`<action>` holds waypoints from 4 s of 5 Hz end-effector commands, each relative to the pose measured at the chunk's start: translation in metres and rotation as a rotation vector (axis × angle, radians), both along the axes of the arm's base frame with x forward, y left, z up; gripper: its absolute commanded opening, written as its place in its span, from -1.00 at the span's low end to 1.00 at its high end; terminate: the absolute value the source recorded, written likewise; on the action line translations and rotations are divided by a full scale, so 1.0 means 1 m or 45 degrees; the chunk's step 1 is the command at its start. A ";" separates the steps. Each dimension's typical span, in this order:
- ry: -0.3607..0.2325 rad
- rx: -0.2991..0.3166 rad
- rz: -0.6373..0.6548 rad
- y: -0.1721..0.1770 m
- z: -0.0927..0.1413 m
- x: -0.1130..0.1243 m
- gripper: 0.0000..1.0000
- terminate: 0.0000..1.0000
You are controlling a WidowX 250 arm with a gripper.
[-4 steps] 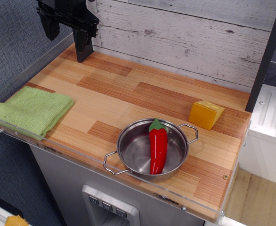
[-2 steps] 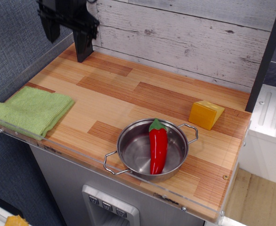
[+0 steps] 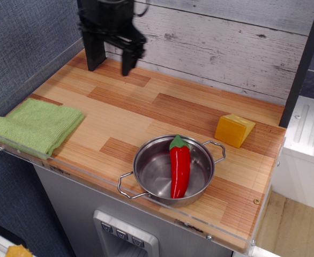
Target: Place the cube on to the green towel.
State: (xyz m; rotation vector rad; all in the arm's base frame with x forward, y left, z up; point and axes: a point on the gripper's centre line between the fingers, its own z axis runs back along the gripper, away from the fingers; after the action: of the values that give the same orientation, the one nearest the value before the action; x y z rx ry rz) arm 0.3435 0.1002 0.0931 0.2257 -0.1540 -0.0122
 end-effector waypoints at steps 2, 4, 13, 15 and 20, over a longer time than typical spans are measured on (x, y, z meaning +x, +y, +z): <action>0.005 -0.062 -0.214 -0.096 0.025 0.000 1.00 -1.00; -0.007 -0.144 -0.263 -0.147 0.019 0.003 1.00 -1.00; 0.132 -0.254 -0.180 -0.175 -0.050 0.021 1.00 -1.00; 0.145 -0.260 -0.138 -0.167 -0.049 0.021 -1.00 -1.00; 0.026 -0.222 0.227 -0.041 -0.011 -0.014 -1.00 -1.00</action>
State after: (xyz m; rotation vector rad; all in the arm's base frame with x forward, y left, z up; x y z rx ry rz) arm 0.3298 0.0597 0.0584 0.0575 -0.0496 0.1797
